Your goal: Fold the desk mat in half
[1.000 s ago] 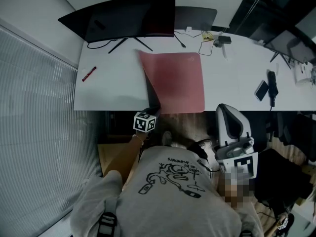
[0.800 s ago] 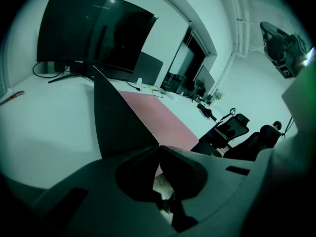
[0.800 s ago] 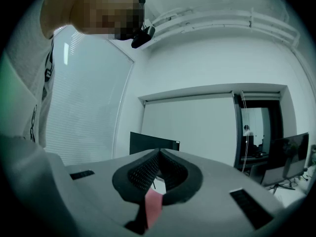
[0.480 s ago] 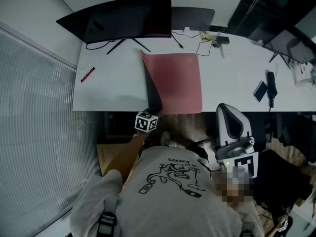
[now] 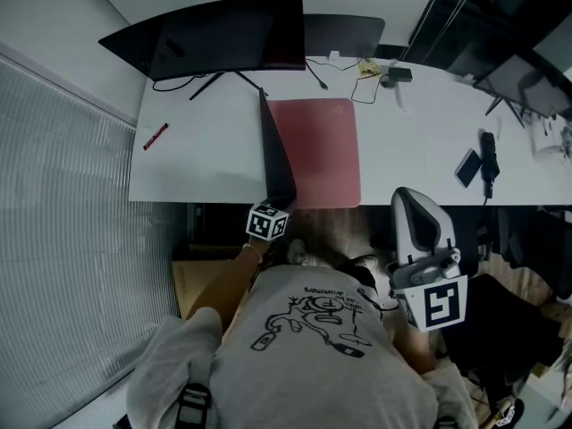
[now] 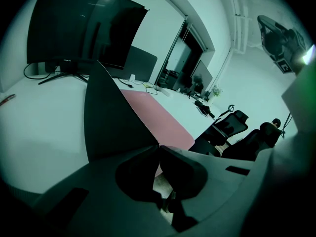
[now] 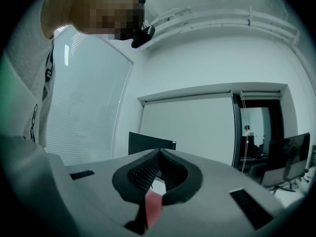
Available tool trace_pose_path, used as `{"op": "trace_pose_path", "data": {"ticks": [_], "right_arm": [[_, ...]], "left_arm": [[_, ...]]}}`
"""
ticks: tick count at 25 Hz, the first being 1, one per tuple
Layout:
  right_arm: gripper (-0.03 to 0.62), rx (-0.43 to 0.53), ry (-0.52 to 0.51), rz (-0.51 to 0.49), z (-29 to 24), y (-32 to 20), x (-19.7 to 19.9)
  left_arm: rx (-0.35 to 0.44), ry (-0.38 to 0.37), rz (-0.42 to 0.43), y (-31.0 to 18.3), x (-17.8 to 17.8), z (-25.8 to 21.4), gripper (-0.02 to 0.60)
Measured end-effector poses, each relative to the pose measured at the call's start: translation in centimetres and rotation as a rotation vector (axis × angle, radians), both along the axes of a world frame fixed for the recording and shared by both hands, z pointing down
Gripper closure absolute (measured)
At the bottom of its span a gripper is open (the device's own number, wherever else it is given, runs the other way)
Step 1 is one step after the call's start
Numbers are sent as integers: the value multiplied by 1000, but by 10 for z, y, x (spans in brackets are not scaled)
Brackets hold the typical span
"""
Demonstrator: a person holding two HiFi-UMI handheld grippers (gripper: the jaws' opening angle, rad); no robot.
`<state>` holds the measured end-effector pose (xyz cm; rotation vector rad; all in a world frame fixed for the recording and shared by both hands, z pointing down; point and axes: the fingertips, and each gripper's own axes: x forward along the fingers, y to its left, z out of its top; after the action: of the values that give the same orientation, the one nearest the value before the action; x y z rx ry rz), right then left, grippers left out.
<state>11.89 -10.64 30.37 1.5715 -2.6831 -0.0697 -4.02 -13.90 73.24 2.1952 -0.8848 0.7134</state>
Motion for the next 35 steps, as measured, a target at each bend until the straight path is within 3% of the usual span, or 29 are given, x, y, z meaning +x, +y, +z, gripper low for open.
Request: {"op": "trace_pose_path", "data": {"ticks": [23, 35], "right_arm": [[585, 5, -32, -16, -1, -16, 47], [585, -32, 8, -11, 13, -19, 77]], "left_arm": [[-23, -32, 10, -1, 50, 10, 551], [-55, -60, 49, 1, 80, 20, 551]]}}
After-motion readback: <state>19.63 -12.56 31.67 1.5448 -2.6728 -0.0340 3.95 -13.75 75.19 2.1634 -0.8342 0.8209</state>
